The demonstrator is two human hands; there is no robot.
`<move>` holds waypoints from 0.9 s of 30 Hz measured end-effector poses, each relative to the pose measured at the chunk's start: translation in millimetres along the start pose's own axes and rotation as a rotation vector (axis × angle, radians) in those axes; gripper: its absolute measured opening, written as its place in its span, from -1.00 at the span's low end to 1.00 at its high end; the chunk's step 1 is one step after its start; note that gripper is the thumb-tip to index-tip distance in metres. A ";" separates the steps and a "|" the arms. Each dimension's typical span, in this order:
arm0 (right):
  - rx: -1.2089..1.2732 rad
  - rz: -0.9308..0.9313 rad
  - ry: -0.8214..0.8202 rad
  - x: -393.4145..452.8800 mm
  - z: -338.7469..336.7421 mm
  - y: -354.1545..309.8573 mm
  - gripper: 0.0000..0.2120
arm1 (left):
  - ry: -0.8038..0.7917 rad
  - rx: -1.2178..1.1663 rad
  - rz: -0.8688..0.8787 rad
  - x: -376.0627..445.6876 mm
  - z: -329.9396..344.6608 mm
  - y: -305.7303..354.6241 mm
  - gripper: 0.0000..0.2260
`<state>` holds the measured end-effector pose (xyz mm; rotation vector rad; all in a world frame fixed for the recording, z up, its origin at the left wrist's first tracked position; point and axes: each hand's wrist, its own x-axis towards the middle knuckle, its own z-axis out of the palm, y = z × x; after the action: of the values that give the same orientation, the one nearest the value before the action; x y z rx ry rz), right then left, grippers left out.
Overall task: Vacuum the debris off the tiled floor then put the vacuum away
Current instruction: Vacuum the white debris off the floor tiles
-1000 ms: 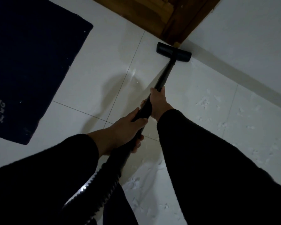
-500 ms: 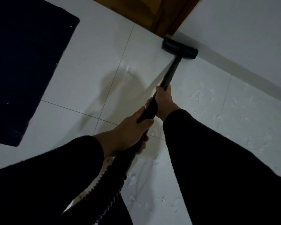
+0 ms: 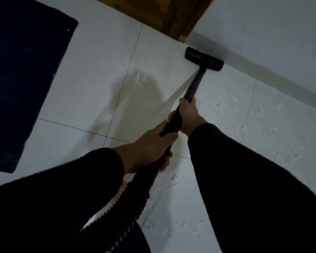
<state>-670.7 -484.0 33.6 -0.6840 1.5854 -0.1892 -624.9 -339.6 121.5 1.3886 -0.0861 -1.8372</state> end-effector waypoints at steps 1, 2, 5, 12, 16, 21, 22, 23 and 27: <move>-0.004 -0.001 -0.002 -1.1 0.4 1.8 -0.55 | -0.003 -0.001 -0.003 -1.7 -0.4 -1.4 -0.62; -0.009 -0.002 -0.005 -3.1 1.3 4.0 -0.54 | -0.004 -0.004 -0.007 -4.2 -0.7 -3.3 -0.63; -0.017 0.004 -0.016 -12.7 5.9 14.9 -0.54 | 0.007 -0.020 -0.014 -16.3 -3.1 -12.4 -0.66; -0.057 -0.005 -0.037 -51.8 17.8 68.7 -0.52 | 0.023 0.016 -0.011 -67.6 -17.1 -51.3 -0.72; -0.068 -0.011 -0.042 -78.6 18.5 107.7 -0.52 | 0.040 0.045 0.003 -100.9 -21.5 -87.0 -0.64; -0.053 0.013 -0.054 -118.2 9.2 163.0 -0.53 | 0.047 0.068 0.017 -145.2 -20.3 -138.1 -0.62; -0.048 0.017 -0.055 -125.0 6.8 173.2 -0.53 | 0.048 0.073 0.015 -152.3 -20.0 -147.6 -0.61; -0.043 0.020 -0.057 -131.4 3.9 182.5 -0.53 | 0.049 0.079 0.014 -158.7 -19.4 -156.3 -0.60; -0.027 0.030 -0.048 -152.3 -7.4 209.6 -0.49 | 0.042 0.100 0.028 -177.0 -16.0 -183.5 -0.59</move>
<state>-745.3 -237.0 58.5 -0.6805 1.5541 -0.1283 -702.1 -99.3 161.0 1.4868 -0.1768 -1.8012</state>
